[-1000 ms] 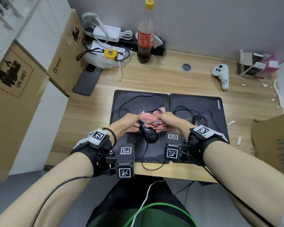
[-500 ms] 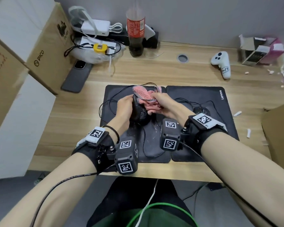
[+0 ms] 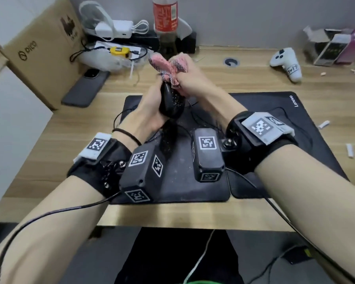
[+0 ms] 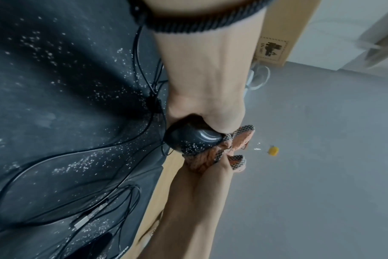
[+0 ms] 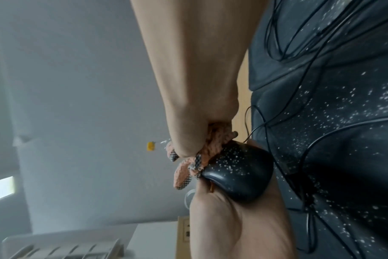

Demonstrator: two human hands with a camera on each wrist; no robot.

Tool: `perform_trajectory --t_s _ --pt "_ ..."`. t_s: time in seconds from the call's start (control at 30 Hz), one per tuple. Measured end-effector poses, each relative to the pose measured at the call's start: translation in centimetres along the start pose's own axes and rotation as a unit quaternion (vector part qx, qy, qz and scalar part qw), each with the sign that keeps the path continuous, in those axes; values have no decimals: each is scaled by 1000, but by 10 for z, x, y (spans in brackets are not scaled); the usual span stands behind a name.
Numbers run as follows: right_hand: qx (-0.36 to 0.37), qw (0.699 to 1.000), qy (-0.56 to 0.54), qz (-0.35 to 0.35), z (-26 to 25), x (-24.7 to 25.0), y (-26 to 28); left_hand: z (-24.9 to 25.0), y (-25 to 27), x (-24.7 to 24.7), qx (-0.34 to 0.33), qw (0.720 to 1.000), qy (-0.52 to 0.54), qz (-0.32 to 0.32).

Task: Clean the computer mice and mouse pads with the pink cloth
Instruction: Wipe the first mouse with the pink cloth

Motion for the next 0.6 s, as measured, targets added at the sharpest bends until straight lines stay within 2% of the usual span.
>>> perform_trajectory --t_s 0.1,0.2,0.33,0.4,0.53,0.6 --pt "56 996 71 8 -2 -14 4 2 -2 3 -37 998 14 -44" --pt "107 992 68 -4 -14 -23 27 3 3 8 -39 996 41 -66" --pt "143 986 83 -31 -7 -22 58 1 13 11 7 994 99 -40" --pt "164 984 68 -31 2 -18 70 3 21 9 11 993 112 -33" --pt "133 989 -56 12 13 -9 73 -3 41 1 11 996 69 -50" --pt "115 991 -47 46 7 -3 68 -11 44 0 17 998 21 -58"
Point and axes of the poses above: each hand's wrist, its own y-axis away from the middle knuckle, its own x-axis out of the back of the hand, z = x × y, the point moved 4 cm from there along -y, towards the middle knuckle, and after that the axes turned 7 degrees about z, right-handed, at the moved point
